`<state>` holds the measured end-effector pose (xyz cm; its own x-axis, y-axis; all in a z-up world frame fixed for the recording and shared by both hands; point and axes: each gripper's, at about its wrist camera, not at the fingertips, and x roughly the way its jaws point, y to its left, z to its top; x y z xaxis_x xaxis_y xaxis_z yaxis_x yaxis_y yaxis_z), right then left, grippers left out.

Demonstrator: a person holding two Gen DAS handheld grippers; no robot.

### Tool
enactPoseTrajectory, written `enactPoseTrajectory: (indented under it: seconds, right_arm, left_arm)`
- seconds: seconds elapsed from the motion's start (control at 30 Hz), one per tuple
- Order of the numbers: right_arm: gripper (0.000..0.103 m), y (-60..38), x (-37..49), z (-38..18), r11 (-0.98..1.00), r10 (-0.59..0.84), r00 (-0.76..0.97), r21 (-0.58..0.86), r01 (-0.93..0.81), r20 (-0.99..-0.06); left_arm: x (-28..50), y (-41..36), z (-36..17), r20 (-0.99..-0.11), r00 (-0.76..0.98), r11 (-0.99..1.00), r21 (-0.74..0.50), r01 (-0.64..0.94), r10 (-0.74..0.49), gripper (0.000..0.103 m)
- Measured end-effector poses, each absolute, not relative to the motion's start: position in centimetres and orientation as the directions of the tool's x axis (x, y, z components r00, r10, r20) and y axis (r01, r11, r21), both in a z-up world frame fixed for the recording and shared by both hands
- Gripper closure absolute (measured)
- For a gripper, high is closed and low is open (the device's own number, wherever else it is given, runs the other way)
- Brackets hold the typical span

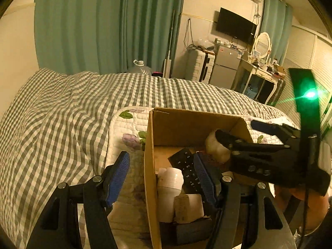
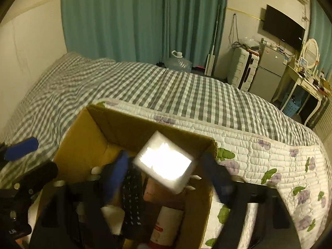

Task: Organize rigid objects
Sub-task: 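Lower the chargers into the box and open both tools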

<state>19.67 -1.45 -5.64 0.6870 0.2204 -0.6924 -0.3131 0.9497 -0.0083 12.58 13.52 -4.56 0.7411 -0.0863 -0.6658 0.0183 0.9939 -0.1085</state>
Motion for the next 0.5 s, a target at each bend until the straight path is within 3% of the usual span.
enactPoseTrajectory:
  seconds: [0.2, 0.5]
  right_arm:
    - [0.012, -4.6, 16.9, -2.7, 0.958, 0.203, 0.734, -0.023, -0.285, -0.648]
    - [0.0, -11.5, 7.8, 5.4, 0.965, 0.211, 0.83, -0.025, -0.261, -0.516]
  left_arm:
    - [10.9, 11.4, -3.6, -0.646, 0.762, 0.999, -0.046, 0.017, -0.043, 0.036]
    - [5.3, 6.6, 2.0, -0.549, 0.834, 0.998, -0.009, 0.059, -0.054, 0.036]
